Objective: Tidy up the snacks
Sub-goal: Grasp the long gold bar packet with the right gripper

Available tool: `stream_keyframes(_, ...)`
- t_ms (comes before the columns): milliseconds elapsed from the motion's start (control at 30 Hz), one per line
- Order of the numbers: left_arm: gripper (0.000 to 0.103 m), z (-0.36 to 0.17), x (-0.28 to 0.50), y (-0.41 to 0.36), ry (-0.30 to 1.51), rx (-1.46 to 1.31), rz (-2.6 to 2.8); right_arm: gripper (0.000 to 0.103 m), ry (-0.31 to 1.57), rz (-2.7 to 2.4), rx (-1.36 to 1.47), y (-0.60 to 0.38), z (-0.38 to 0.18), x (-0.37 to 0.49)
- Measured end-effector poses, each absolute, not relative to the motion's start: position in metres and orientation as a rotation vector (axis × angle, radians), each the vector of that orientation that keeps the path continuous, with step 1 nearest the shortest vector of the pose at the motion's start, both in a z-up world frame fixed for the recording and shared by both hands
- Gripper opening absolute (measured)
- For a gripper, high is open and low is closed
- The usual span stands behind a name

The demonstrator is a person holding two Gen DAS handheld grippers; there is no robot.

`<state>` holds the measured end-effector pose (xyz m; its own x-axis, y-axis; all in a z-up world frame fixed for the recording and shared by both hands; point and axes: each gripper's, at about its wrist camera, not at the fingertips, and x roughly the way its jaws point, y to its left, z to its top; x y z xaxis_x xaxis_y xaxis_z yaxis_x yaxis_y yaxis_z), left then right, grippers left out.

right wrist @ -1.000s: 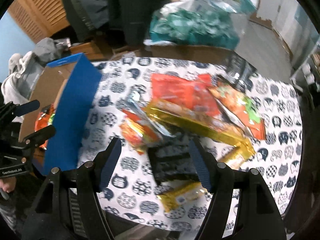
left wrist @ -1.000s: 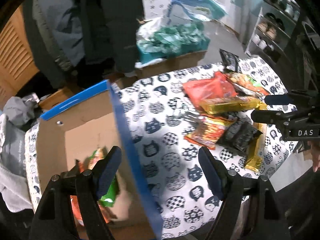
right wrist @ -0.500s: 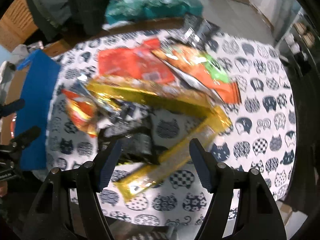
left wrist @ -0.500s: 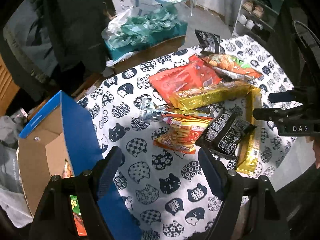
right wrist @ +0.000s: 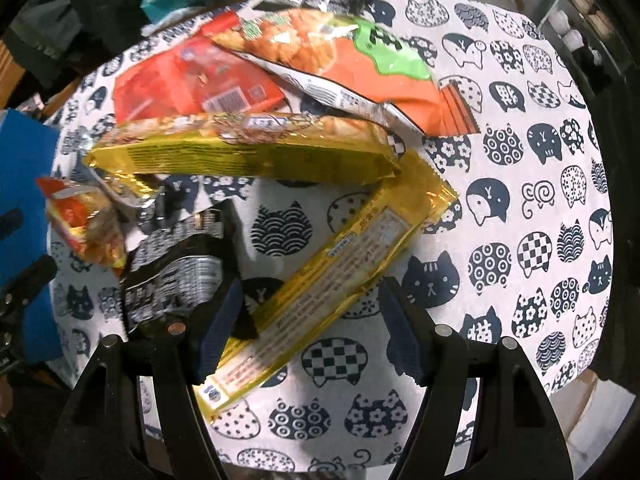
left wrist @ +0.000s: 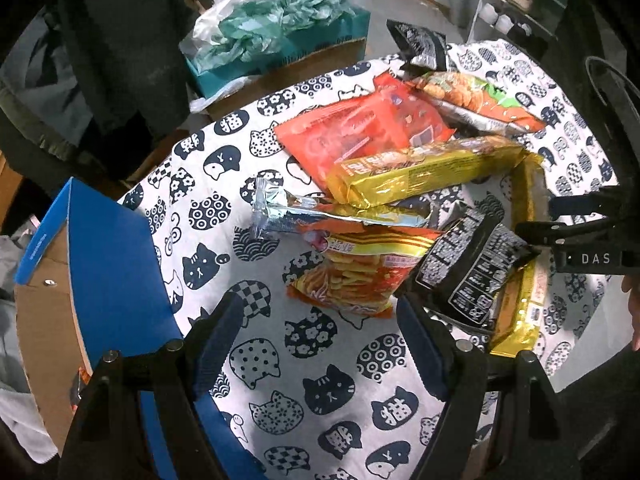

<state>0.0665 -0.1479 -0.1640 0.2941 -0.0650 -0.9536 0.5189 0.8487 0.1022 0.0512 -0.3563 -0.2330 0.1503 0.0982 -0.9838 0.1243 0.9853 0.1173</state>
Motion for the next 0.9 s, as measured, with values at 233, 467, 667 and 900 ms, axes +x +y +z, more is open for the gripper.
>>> stream_keyframes(233, 0.080, -0.179, 0.075, -0.149, 1.245, 0.437, -0.405, 0.071, 1.490, -0.009, 0.221, -0.357, -0.252, 0.052)
stream_keyframes(467, 0.080, -0.191, 0.081, -0.158, 1.292, 0.415, -0.430, 0.057, 1.471, 0.006, 0.135, -0.379, -0.247, 0.043)
stream_keyframes(667, 0.081, -0.197, 0.078, -0.173, 1.286, 0.467, -0.438, 0.053, 1.443, -0.075, 0.041, -0.395, -0.244, 0.040)
stream_keyframes(900, 0.081, -0.207, 0.086, -0.181, 1.298, 0.460, -0.434, 0.064, 1.453, -0.107, 0.140, -0.393, -0.259, 0.036)
